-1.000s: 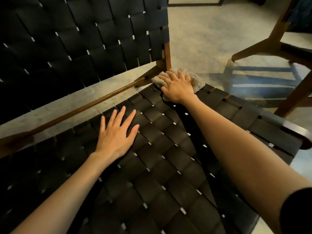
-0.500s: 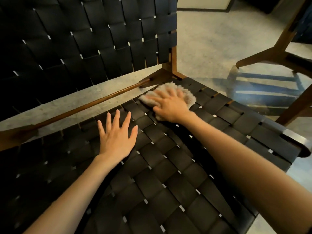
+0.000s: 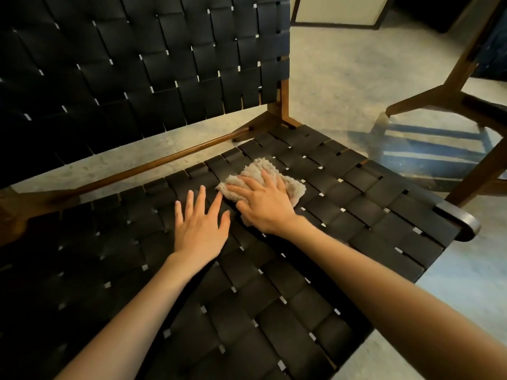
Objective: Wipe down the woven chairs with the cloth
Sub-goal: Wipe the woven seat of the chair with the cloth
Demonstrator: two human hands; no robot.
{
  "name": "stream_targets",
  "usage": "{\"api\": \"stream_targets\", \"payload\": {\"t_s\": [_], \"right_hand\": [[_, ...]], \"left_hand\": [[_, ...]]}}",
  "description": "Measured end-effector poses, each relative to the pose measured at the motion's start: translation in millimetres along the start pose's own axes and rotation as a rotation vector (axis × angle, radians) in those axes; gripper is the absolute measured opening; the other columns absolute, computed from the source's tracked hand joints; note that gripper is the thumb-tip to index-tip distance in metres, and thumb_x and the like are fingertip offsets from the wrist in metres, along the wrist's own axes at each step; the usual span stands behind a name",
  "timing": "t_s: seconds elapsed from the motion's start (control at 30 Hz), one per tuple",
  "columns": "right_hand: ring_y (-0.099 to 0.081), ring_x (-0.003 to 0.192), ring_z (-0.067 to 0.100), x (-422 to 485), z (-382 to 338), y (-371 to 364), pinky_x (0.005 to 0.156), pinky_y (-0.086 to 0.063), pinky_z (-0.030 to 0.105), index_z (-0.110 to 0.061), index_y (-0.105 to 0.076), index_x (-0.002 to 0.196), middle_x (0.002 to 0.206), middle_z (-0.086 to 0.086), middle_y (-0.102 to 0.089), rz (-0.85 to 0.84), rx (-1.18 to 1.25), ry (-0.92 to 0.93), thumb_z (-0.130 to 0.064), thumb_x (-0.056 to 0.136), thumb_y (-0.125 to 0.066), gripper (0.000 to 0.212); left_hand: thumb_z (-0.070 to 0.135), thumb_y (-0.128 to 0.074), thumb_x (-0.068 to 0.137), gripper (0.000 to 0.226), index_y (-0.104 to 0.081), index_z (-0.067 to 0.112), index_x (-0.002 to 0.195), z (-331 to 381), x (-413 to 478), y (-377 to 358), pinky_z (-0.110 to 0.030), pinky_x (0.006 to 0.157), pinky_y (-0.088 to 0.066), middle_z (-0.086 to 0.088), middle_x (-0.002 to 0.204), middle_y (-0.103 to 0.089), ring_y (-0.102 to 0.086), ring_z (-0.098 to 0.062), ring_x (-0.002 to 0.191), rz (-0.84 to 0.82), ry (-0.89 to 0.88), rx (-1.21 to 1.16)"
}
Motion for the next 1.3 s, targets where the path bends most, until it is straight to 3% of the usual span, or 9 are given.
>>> {"api": "stream_targets", "payload": {"t_s": [0.13, 0.27, 0.37, 0.43, 0.6, 0.7, 0.8, 1.0, 1.3], "right_hand": [[-0.009, 0.143, 0.037, -10.8, 19.5, 12.1, 0.113, -0.009, 0.060, -0.045, -0.028, 0.144, 0.155, -0.003, -0.022, 0.024, -0.097, -0.073, -0.046, 0.095, -0.037, 0.051], [0.002, 0.144, 0.040, -16.3, 99.5, 47.0, 0.109, 0.011, 0.064, -0.045, -0.028, 0.144, 0.157, -0.001, -0.017, 0.080, -0.251, -0.321, -0.049, 0.094, -0.035, 0.051], [0.003, 0.143, 0.043, -21.7, 127.3, 63.8, 0.106, 0.009, 0.071, -0.049, -0.025, 0.144, 0.158, -0.002, -0.015, 0.072, -0.275, -0.419, -0.051, 0.095, -0.029, 0.050], [0.003, 0.143, 0.043, -25.9, 115.9, 62.2, 0.108, 0.004, 0.071, -0.049, -0.024, 0.145, 0.158, -0.002, -0.015, 0.056, -0.241, -0.404, -0.048, 0.097, -0.027, 0.048], [-0.007, 0.144, 0.035, -60.6, 34.7, 22.8, 0.111, -0.005, 0.064, -0.050, -0.032, 0.141, 0.156, -0.007, -0.022, -0.025, -0.019, -0.107, -0.043, 0.097, -0.031, 0.045], [-0.013, 0.143, 0.034, -79.0, 16.5, 15.8, 0.111, -0.009, 0.062, -0.050, -0.032, 0.140, 0.155, -0.008, -0.026, -0.028, -0.008, -0.039, -0.046, 0.096, -0.032, 0.045], [-0.010, 0.141, 0.040, -88.1, 48.1, 30.8, 0.111, -0.009, 0.060, -0.044, -0.026, 0.145, 0.156, -0.002, -0.020, 0.021, -0.120, -0.117, -0.044, 0.096, -0.034, 0.050], [0.000, 0.145, 0.038, -96.1, 124.5, 72.8, 0.109, 0.010, 0.064, -0.043, -0.032, 0.144, 0.158, 0.000, -0.018, 0.103, -0.226, -0.425, -0.043, 0.097, -0.028, 0.047], [-0.013, 0.139, 0.038, -142.7, 37.0, 42.3, 0.107, -0.007, 0.061, -0.054, -0.028, 0.140, 0.156, -0.010, -0.020, -0.093, -0.059, -0.173, -0.045, 0.095, -0.029, 0.046]], "left_hand": [[0.050, -0.019, 0.099, 0.058, -0.002, 0.029, 0.151, 2.7, -12.3, 0.0, -0.047, 0.116, 0.004, -0.007, 0.160, 0.003, 0.006, -0.027, 0.146, -0.006, 0.039, 0.013], [0.054, -0.017, 0.098, 0.058, 0.000, 0.035, 0.150, 15.3, -19.8, 1.0, -0.049, 0.113, 0.010, -0.009, 0.159, 0.008, 0.013, -0.029, 0.145, -0.086, 0.043, -0.047], [0.058, -0.016, 0.096, 0.058, 0.002, 0.040, 0.149, 28.4, -28.0, -0.9, -0.048, 0.113, 0.012, -0.012, 0.158, 0.012, 0.016, -0.030, 0.144, -0.134, 0.040, -0.065], [0.058, -0.015, 0.096, 0.058, 0.001, 0.040, 0.149, 33.2, -32.4, -0.9, -0.047, 0.114, 0.010, -0.014, 0.158, 0.013, 0.015, -0.030, 0.144, -0.140, 0.033, -0.058], [0.056, -0.015, 0.097, 0.058, 0.000, 0.036, 0.150, 32.3, -40.0, 0.3, -0.045, 0.115, 0.006, -0.016, 0.158, 0.010, 0.011, -0.029, 0.145, -0.133, 0.031, -0.029], [0.055, -0.017, 0.098, 0.060, 0.001, 0.032, 0.151, 32.0, -50.0, -0.1, -0.044, 0.116, 0.005, -0.018, 0.157, 0.011, 0.013, -0.032, 0.144, -0.137, 0.077, -0.012], [0.056, -0.015, 0.097, 0.061, 0.002, 0.032, 0.150, 38.1, -59.7, 2.8, -0.046, 0.115, 0.008, -0.019, 0.156, 0.013, 0.014, -0.032, 0.144, -0.173, 0.096, -0.021], [0.059, -0.013, 0.096, 0.060, 0.003, 0.036, 0.149, 52.1, -75.1, 7.4, -0.049, 0.114, 0.010, -0.016, 0.157, 0.012, 0.014, -0.031, 0.144, -0.213, 0.070, -0.037], [0.055, -0.015, 0.098, 0.056, -0.003, 0.036, 0.150, 58.8, -94.5, 9.1, -0.047, 0.115, 0.008, -0.012, 0.159, 0.007, 0.010, -0.029, 0.145, -0.204, 0.042, -0.068]]}}
Point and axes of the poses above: each hand's wrist, its own x-axis towards the middle knuckle, its own y-axis out of the back of the hand, z = x × y, the point moved 3 cm from there along x, towards the middle knuckle
